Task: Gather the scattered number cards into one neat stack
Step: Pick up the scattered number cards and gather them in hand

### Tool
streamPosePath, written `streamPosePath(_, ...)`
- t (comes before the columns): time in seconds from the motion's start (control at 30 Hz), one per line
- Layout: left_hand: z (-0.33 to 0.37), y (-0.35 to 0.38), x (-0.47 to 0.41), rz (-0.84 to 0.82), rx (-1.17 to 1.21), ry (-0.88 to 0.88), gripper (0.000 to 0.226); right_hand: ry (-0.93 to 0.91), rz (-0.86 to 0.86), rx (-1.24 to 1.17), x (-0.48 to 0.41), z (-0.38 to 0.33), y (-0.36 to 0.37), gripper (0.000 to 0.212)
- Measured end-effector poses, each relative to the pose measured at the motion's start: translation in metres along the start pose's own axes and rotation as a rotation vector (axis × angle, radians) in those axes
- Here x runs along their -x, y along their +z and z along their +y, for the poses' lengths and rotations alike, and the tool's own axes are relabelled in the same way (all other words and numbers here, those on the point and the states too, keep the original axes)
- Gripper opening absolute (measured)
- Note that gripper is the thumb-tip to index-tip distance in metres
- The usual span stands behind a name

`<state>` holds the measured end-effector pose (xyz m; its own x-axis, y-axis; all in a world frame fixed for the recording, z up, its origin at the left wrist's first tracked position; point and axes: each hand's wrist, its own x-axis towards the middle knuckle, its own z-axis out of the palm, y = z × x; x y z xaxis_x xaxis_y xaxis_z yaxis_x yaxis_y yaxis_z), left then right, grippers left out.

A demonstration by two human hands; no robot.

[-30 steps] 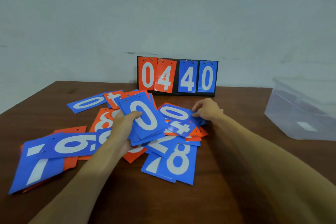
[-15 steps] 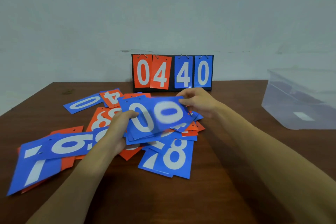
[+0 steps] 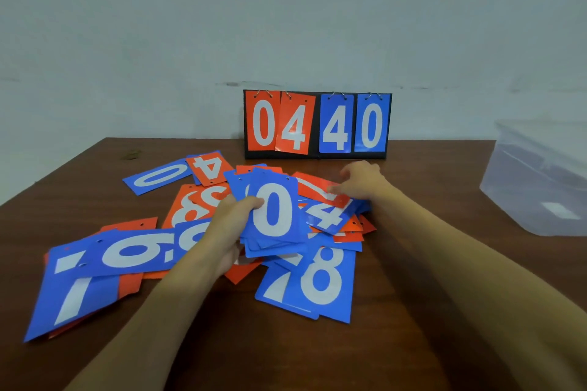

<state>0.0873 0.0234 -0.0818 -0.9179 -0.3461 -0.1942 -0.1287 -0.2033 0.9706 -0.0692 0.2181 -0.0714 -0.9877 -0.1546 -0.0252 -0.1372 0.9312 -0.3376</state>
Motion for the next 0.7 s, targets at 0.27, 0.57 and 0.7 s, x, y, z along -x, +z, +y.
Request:
streamPosePath(0.27,-0.003,-0.001,0.005,-0.033,0.008,0.088,0.032,0.101,0.07,-0.181,0.015,0.011,0.003,0.042)
streamPosePath(0.57,0.001,0.005,0.01,0.003,0.057,0.043,0.02,-0.092,0.139,-1.324,0.042,0.03,-0.014,0.008)
streamPosePath(0.7,0.004,0.004,0.014,-0.036,0.053,0.001,0.012,-0.339,-0.106,-0.998,0.064,0.015,-0.022,0.011)
